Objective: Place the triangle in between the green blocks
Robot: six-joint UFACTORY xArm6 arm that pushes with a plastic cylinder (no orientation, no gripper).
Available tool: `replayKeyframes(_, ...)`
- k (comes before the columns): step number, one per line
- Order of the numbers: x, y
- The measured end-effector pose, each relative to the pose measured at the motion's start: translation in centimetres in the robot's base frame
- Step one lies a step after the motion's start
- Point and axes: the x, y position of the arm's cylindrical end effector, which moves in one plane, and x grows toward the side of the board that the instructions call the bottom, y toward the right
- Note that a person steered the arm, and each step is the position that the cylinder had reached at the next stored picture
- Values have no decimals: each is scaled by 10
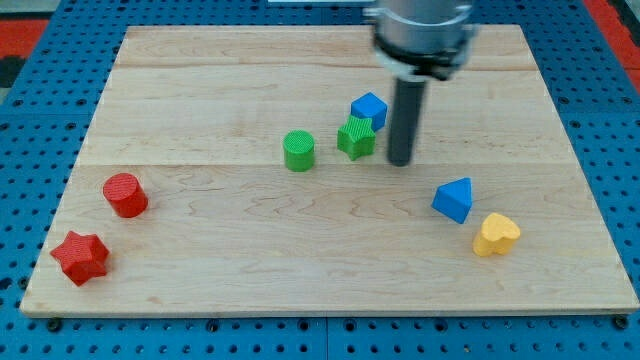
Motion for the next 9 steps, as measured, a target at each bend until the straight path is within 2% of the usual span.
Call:
replayKeyframes(1,0,27)
replayKeyframes(2,19,90)
replayKeyframes(3,61,73)
replayKeyframes(6,61,-14)
replayKeyframes(7,72,-58)
replayKeyframes(8,95,-85)
replayKeyframes(9,100,-108)
